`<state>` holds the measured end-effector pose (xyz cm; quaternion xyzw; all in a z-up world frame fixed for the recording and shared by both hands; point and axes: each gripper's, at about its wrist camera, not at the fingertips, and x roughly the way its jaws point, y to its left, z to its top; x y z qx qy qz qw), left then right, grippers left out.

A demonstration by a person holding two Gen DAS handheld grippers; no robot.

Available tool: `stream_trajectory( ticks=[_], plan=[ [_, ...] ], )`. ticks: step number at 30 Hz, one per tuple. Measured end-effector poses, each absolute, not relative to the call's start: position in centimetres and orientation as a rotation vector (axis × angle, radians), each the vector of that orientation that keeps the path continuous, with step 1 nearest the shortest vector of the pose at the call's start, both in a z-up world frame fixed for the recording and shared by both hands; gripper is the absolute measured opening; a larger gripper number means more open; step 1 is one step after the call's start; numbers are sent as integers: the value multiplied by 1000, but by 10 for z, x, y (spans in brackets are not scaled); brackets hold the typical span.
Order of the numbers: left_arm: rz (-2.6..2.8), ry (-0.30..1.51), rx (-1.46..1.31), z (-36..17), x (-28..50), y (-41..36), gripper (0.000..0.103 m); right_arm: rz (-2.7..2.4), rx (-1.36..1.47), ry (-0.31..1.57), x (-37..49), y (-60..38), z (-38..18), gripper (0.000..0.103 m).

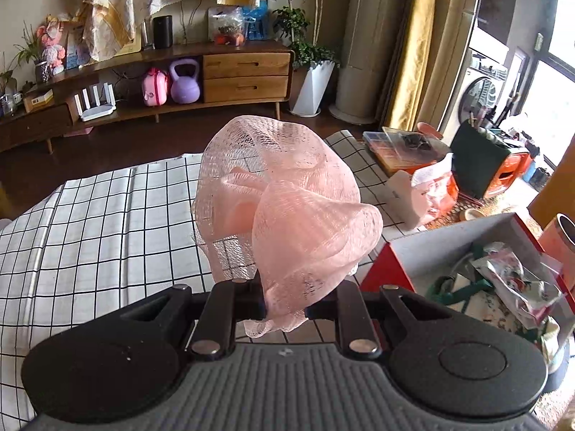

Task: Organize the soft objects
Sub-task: 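Carry the pink pouf with the left gripper while the right carries the black cloth over the box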

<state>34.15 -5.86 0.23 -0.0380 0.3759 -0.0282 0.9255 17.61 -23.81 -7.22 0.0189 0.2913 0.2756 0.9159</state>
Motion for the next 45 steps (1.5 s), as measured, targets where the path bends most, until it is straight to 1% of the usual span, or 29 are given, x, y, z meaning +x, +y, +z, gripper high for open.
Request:
stream_trajectory(
  ticks=[6, 13, 24, 33, 45],
  plan=[
    [-135, 767, -50, 23, 297, -76, 17, 556, 85, 562, 160, -271, -34, 2],
    [-220, 761, -15, 40, 263, -98, 17, 487, 144, 522, 165, -317, 5, 2],
    [-339, 769, 40, 48, 250, -152, 17, 361, 178, 482, 201, -377, 32, 2],
    [-422, 789, 68, 34, 263, -204, 17, 247, 155, 464, 242, -410, 27, 2],
    [-405, 856, 127, -20, 309, -244, 17, 208, 151, 508, 305, -419, -12, 2]
  ],
)
